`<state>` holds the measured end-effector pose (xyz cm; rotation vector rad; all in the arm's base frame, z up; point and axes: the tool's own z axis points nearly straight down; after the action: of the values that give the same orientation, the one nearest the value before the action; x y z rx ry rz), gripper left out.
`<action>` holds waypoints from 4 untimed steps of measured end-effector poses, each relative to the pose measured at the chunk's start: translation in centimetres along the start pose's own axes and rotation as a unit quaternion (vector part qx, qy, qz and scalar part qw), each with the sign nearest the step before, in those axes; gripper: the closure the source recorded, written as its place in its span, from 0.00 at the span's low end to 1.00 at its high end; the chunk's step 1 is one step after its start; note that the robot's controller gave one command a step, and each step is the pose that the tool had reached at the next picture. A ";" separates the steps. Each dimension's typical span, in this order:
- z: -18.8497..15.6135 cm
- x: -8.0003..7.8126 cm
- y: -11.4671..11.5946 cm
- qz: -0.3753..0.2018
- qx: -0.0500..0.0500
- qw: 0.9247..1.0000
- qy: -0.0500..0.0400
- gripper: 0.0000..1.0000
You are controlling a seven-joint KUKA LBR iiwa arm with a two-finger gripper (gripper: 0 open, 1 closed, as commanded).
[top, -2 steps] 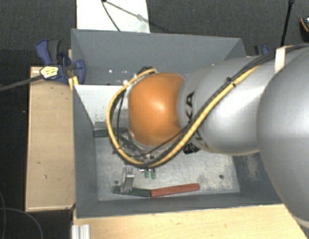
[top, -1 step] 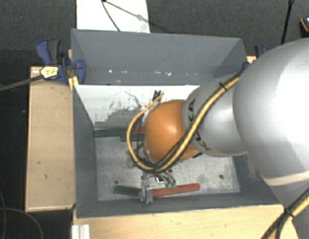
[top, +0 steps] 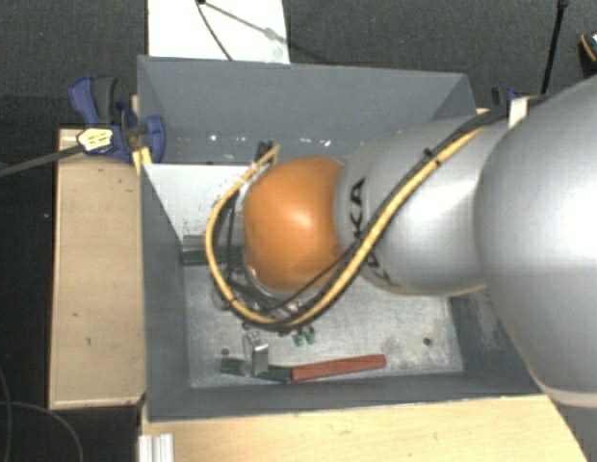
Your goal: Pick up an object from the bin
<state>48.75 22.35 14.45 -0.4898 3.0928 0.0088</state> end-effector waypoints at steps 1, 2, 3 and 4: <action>7.6 2.7 -9.3 -0.028 0.003 1.000 0.007 0.00; -1.4 5.2 -16.4 -0.079 0.004 0.997 0.002 0.00; 2.5 -0.4 -20.5 -0.057 0.002 0.998 0.003 0.00; 7.6 -3.3 -20.9 -0.049 0.001 0.999 0.003 0.00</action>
Offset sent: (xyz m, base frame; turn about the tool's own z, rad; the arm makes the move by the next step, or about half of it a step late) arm 0.0029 -0.0907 -0.0745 -0.0650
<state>58.40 3.50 6.82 -0.6416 3.0702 0.0029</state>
